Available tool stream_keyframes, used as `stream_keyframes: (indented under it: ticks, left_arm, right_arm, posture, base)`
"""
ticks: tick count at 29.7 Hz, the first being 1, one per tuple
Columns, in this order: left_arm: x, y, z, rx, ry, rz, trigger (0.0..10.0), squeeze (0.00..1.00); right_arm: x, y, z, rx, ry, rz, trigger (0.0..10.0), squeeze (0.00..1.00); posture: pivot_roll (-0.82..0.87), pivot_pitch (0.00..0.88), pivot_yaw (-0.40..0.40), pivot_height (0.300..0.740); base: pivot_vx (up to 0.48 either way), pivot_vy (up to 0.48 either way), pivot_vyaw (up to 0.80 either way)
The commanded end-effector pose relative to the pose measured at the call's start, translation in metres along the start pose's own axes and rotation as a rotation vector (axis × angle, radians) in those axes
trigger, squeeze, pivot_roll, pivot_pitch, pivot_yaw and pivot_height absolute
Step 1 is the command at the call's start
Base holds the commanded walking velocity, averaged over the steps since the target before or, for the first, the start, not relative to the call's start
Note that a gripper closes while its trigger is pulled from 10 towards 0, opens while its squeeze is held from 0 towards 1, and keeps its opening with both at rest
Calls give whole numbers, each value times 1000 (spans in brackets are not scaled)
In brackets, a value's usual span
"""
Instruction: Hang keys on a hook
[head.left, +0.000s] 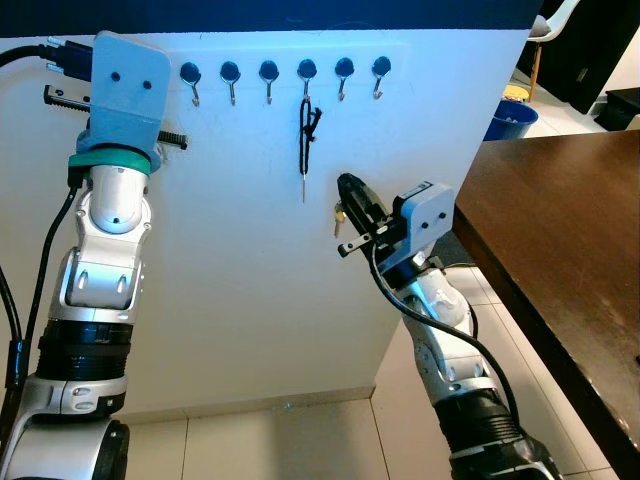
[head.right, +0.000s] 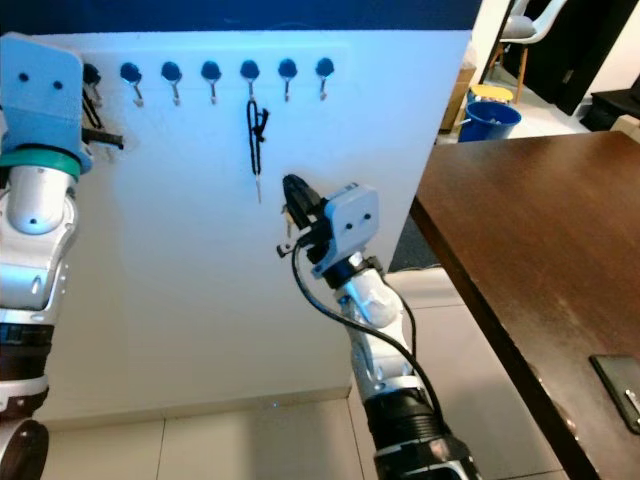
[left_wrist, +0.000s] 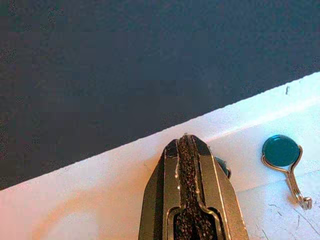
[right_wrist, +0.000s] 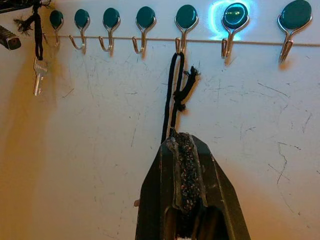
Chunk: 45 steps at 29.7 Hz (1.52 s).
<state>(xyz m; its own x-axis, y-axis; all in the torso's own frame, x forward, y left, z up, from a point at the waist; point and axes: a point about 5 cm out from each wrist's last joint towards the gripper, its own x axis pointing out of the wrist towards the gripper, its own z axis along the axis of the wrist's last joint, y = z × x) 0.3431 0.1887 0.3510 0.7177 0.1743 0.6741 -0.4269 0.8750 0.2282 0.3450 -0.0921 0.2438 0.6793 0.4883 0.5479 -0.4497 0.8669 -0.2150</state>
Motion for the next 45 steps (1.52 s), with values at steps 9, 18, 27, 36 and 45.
stream_keyframes:
  ticks: [9, 18, 27, 36, 45]
  left_arm:
    - [0, -6, 7, -21, -25, -24, 10000, 0]
    - [0, -12, 3, -20, -9, -37, 10000, 0]
    - [-2, -17, -2, -19, 7, -56, 10000, 0]
    - [-3, -18, -11, -1, 43, -65, 10000, 0]
    - [-1, -6, -3, 5, 5, -12, 10000, 0]
  right_arm:
    - [-2, 3, -4, 6, 17, 7, 10000, 0]
    - [-3, 3, -4, 6, 16, 6, 10000, 0]
    - [-3, 3, -4, 6, 17, 5, 10000, 0]
    - [-3, 3, -4, 7, 17, 4, 10000, 0]
    - [-3, 2, -4, 5, 17, 3, 10000, 0]
  posture:
    - [126, 101, 104, 740]
    - [125, 102, 107, 740]
    - [124, 104, 109, 740]
    - [125, 104, 109, 740]
    - [125, 106, 106, 740]
  base:
    - [0, 0, 0]
    - [0, 0, 0]
    - [0, 0, 0]
    - [0, 0, 0]
    - [0, 0, 0]
